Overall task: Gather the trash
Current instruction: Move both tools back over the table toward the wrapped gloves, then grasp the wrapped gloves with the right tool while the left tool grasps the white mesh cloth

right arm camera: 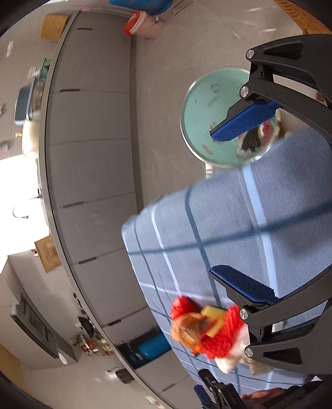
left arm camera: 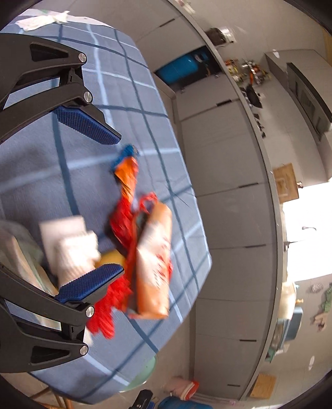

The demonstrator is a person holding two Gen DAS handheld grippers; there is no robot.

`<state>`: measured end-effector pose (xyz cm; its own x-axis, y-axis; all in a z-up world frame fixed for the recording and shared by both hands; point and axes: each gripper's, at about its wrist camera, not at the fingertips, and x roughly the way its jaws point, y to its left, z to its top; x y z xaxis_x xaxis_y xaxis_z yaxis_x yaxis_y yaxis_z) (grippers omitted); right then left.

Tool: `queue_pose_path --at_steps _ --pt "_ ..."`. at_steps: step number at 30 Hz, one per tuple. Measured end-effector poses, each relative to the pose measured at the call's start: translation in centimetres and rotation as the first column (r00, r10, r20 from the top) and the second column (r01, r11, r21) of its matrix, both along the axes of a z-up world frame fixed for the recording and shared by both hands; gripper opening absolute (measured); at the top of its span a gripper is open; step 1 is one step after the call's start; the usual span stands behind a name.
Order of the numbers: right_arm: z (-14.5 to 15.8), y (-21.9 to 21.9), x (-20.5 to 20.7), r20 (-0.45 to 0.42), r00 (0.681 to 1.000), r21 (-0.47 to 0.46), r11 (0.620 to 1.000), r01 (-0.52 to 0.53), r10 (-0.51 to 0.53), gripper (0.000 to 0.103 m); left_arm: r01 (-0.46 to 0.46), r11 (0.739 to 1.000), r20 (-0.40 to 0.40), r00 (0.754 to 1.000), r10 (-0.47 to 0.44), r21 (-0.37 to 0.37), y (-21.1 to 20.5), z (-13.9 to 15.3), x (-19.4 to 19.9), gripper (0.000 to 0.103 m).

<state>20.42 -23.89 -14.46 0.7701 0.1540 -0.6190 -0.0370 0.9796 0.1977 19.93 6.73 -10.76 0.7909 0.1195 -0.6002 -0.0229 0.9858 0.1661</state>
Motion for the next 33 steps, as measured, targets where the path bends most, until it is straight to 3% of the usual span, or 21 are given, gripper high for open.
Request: queue_pose_path --at_steps 10,20,22,27,30,33 --pt "-0.4 9.7 -2.8 0.003 0.978 -0.029 0.978 -0.207 0.207 0.096 -0.084 0.996 -0.064 0.994 0.083 -0.013 5.3 -3.3 -3.6 0.093" --pt "-0.9 15.5 -3.3 0.002 0.929 -0.086 0.926 -0.368 0.37 0.094 -0.143 0.989 -0.054 0.989 0.141 -0.034 7.6 -3.1 -5.0 0.093" --pt "-1.4 16.2 -3.3 -0.019 0.917 -0.095 0.913 -0.397 0.397 0.087 -0.15 0.988 -0.061 0.987 0.148 -0.04 8.0 -3.2 -5.1 0.093" --pt "-2.3 17.0 -3.4 -0.07 0.893 -0.097 0.887 -0.451 0.445 0.042 -0.151 0.988 -0.064 0.987 0.148 -0.043 8.0 -3.2 -5.1 0.093" --pt "-2.2 16.9 -3.9 -0.066 0.881 -0.101 0.875 -0.473 0.468 0.027 -0.149 0.988 -0.06 0.987 0.147 -0.043 7.9 -3.1 -5.2 0.093" --pt "-2.1 16.9 -4.4 -0.063 0.875 -0.103 0.869 -0.484 0.48 0.021 -0.148 0.988 -0.06 0.988 0.146 -0.045 7.8 -3.0 -5.2 0.093"
